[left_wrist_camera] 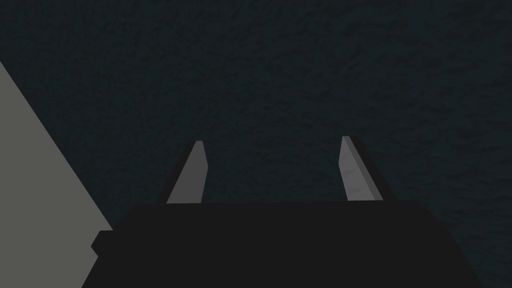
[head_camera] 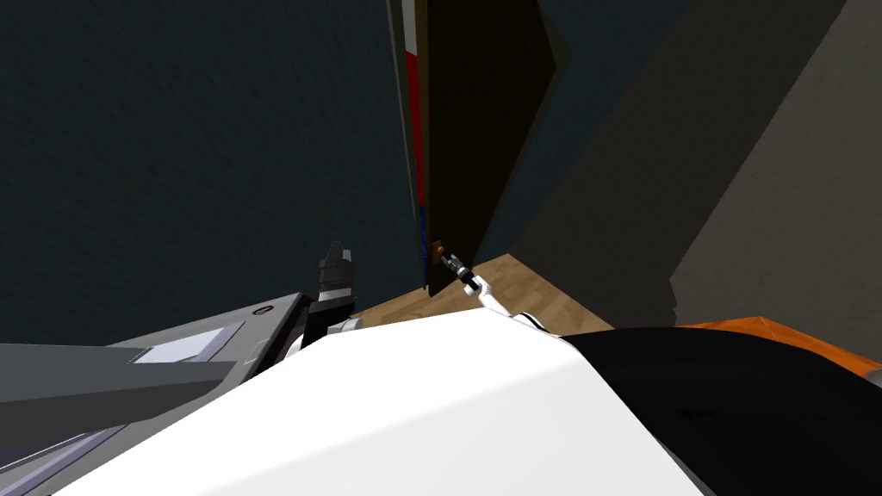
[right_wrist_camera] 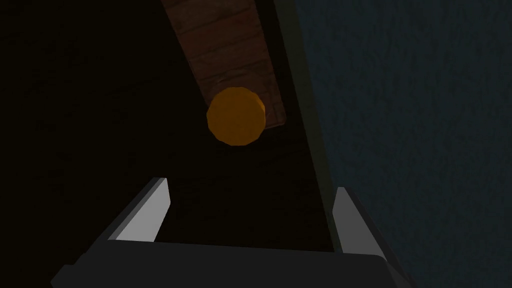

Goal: Pull the door open

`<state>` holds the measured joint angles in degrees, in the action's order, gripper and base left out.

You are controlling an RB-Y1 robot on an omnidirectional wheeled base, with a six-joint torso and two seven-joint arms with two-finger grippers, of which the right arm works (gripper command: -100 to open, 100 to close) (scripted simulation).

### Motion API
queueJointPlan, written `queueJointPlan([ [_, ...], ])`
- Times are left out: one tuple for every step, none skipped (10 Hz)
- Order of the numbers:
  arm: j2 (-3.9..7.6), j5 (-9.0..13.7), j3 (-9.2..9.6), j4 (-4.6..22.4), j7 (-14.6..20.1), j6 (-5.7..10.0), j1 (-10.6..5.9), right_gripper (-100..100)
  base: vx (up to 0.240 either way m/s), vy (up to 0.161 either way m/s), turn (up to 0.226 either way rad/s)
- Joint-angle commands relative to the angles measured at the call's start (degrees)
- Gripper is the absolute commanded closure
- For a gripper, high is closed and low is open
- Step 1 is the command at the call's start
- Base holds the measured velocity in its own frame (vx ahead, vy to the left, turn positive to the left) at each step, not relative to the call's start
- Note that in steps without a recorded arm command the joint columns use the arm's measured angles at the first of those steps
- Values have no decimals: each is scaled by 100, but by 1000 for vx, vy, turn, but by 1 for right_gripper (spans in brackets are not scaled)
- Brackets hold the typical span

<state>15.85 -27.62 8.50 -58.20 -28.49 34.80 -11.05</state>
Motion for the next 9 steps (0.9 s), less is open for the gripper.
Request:
queueJointPlan([
  [77, -119, -11, -43, -240, 33, 42, -100, -19, 1, -28],
  [134, -213, -21, -68, -404, 59, 69, -100, -24, 0, -39],
  [190, -303, -30, -93, -558, 84, 95, -100, -29, 1, -44],
  [238, -383, -39, -114, -684, 105, 118, -100, -27, -4, -39],
  [283, -455, -46, -133, -797, 125, 139, -100, -21, -6, -30],
  [321, -519, -53, -149, -891, 143, 158, -100, -21, -6, -25],
  [378, -612, -63, -172, -1023, 168, 185, -100, -21, -4, -46],
  [343, -556, -58, -161, -934, 152, 175, -100, -10, -1, -12],
  [406, -518, -155, -56, -976, 226, 164, -100, 118, 84, 115],
])
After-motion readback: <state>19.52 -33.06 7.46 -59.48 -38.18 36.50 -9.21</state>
